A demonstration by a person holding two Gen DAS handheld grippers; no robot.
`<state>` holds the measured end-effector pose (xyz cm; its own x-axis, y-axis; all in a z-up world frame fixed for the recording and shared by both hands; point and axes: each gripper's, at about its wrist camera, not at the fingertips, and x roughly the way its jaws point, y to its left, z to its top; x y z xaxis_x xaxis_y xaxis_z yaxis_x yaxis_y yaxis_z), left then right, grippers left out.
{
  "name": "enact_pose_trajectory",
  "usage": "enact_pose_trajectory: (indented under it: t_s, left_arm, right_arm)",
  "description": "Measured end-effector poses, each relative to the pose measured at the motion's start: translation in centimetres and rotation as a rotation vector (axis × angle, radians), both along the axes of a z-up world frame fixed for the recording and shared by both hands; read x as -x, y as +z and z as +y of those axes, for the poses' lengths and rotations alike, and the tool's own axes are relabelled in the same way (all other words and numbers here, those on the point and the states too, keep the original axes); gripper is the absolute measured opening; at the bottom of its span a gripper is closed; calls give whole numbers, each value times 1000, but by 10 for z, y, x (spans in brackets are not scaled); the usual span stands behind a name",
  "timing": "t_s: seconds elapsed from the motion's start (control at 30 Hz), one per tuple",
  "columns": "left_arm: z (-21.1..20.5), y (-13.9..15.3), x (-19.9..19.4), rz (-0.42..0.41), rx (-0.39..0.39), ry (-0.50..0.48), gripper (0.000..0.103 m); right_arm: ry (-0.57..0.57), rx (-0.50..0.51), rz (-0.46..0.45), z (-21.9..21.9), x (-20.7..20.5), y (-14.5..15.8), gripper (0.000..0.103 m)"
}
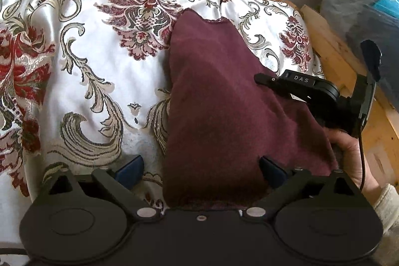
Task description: Fold small clothes
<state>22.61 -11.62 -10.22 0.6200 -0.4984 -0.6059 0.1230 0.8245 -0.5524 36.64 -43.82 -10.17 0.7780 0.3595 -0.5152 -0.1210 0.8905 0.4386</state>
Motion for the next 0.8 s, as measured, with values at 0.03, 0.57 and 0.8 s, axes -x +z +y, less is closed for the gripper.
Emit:
enact_pose_trajectory:
  t_s: [0.03,0.57,0.8]
  left_arm:
    - [0,1,0,6,1,0,95]
    - [-7,8,0,29,-11,-33,71]
    - [-12,14,2,14,-59,-24,64]
  right_arm:
    - [-3,5,-3,1,1,0,34]
    - [-27,-1,-46,6,7,2,28]
    - [-35,40,-105,17,15,12,27]
